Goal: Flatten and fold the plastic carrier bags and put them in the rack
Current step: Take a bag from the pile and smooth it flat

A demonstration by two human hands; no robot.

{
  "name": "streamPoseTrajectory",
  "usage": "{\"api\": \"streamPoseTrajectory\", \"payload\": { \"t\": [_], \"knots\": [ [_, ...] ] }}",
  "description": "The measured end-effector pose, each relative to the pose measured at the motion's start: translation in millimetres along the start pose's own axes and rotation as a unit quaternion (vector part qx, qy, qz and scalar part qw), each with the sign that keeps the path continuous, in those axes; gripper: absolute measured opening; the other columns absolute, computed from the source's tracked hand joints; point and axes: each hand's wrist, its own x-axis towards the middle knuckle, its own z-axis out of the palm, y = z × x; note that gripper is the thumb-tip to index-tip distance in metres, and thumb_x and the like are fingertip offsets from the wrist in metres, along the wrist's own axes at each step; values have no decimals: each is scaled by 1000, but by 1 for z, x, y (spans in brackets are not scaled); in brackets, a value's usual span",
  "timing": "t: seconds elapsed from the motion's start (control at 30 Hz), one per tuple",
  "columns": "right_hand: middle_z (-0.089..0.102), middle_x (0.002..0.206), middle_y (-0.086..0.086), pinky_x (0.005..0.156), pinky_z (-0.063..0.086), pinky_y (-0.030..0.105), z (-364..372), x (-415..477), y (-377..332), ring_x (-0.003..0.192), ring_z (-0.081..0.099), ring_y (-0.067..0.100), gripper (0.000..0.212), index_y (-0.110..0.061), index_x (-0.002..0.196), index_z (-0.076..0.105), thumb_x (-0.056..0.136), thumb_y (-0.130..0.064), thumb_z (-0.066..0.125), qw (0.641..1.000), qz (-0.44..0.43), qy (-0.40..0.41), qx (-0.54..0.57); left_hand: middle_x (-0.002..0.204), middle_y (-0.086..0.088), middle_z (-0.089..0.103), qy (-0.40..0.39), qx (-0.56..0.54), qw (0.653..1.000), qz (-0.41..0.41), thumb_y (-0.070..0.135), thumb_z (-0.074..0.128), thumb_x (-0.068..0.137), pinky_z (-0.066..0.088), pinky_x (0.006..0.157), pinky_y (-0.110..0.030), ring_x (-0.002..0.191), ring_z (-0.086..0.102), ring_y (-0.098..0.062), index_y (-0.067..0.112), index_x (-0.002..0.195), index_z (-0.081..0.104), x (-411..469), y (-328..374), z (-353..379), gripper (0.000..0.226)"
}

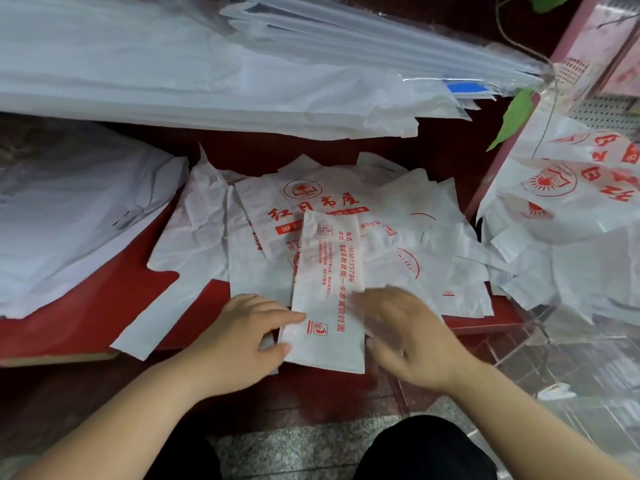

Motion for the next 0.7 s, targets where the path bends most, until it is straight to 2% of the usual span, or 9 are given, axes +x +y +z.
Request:
{"api": "streamPoseTrajectory", "payload": {
  "t": [0.1, 0.17, 0.23, 0.3, 0.4, 0.5, 0.6, 0.67, 0.7],
  "knots": [
    [58, 125, 4, 105, 27, 33, 11, -23, -8, 118, 44, 14, 57, -17, 123, 46, 68, -32, 52, 999, -10, -38, 1, 117, 33, 27, -6, 56, 998, 27, 51, 29, 61, -9, 92, 5, 110, 18, 15, 37, 137, 29, -11, -2, 3, 77],
    [59, 125, 3, 107, 24, 32, 18, -25, -8, 119, 43, 15, 54, -19, 121, 46, 69, -34, 52, 999, -18, -14, -40, 107, 26, 40, 31, 113, 991, 61, 41, 42, 62, 16, 95, -7, 101, 34, 2, 34, 126, 46, -12, -4, 7, 65],
    [64, 116, 2, 102, 30, 33, 25, -22, -7, 112, 47, 14, 40, -20, 113, 48, 75, -34, 50, 996, -30, 46, -72, 94, 17, 41, 84, 94, 988, 84, 35, 54, 61, 32, 84, -16, 85, 39, -6, 30, 109, 55, -11, -7, 14, 49],
    [69, 107, 1, 98, 35, 33, 31, -17, -8, 104, 50, 14, 20, -23, 105, 50, 89, -31, 40, 993, -19, 100, -61, 95, 10, 52, 112, 90, 985, 92, 27, 64, 49, 38, 79, -23, 86, 41, -10, 26, 97, 68, -6, -8, 19, 48],
    [72, 98, 1, 95, 34, 32, 32, -12, -8, 96, 52, 13, 43, -19, 93, 64, 99, -39, 26, 990, 11, 143, -18, 92, 1, 71, 125, 114, 981, 99, 17, 64, 46, 35, 88, -24, 96, 47, -10, 21, 85, 75, -1, -8, 25, 41],
    [72, 94, -1, 94, 32, 28, 31, -10, -7, 93, 52, 11, 33, -14, 83, 73, 89, -30, 45, 988, 31, 145, -36, 90, 3, 73, 137, 82, 984, 78, 26, 55, 63, 24, 98, -12, 101, 49, -9, 18, 84, 75, 2, -12, 28, 30],
    [72, 91, -3, 98, 23, 10, 31, -12, -11, 92, 53, 7, 27, -18, 85, 74, 77, -32, 52, 983, 97, 151, 25, 91, 8, 72, 157, 3, 986, 51, 34, 46, 68, 15, 97, 2, 104, 50, 1, 15, 86, 76, 3, -12, 31, 39],
    [68, 85, -6, 94, 18, 1, 30, -14, -17, 90, 54, 8, 26, -26, 83, 74, 73, -40, 54, 966, 165, 176, 88, 91, 19, 68, 194, -77, 978, 5, 45, 49, 69, 20, 94, 2, 100, 50, 15, 15, 90, 75, 4, -7, 27, 45],
    [62, 83, -11, 90, 17, -1, 29, -12, -20, 90, 51, 8, 23, -29, 78, 73, 71, -43, 56, 954, 206, 186, 115, 89, 21, 67, 193, -104, 975, -23, 49, 53, 70, 24, 94, -2, 94, 54, 12, 14, 88, 76, 6, -6, 26, 45]
  ]
}}
